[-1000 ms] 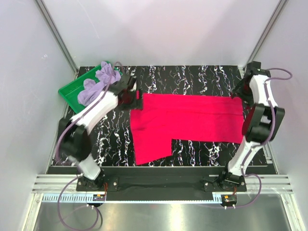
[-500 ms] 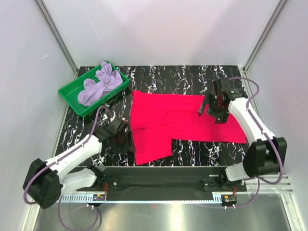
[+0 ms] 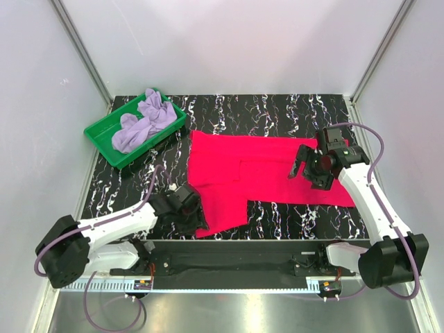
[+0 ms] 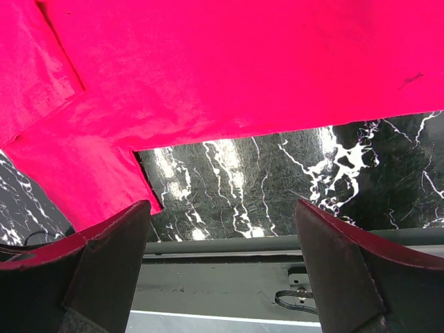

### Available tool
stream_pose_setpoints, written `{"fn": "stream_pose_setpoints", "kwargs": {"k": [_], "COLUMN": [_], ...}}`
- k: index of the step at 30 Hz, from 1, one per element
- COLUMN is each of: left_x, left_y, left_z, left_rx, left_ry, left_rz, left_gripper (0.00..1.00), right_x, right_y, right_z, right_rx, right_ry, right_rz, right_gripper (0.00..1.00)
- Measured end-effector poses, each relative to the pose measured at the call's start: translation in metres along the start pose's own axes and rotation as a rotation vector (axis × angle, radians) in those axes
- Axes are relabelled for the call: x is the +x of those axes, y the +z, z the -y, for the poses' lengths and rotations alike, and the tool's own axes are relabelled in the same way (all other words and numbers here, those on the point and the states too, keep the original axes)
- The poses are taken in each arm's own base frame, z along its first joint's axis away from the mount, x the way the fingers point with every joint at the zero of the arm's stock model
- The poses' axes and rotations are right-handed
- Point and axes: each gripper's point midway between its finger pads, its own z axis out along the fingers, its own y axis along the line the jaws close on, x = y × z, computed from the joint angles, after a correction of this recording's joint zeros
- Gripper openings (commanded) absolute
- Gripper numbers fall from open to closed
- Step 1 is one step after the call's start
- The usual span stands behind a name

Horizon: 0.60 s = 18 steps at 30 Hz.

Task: Fold and stack the t-shirts
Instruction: Fold the tshirt

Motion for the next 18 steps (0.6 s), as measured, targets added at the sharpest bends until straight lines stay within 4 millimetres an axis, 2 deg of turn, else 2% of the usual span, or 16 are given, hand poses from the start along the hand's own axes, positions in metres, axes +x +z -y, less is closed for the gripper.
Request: {"fn": "stream_pose_setpoints", "kwargs": {"k": [8,18], "left_x": [0.005,0.006], "left_y": [-0.004,0.009], "left_z": [-0.003,-0.014], "left_rx": [-0.074,-0.160], "left_ry": [-0.031,-0.065], "left_rz": [0.041,0.044], "left_gripper": [0.60,0.53], "right_x": [0.006,0.008], "right_y": [-0.001,0.001], "right_z": [0.005,0.006], "right_rx": [0.001,0.004], "right_ry": [-0.021,-0.035], "right_rz": [-0.004,-0.010], "right_gripper": [0.92,0.93]}}
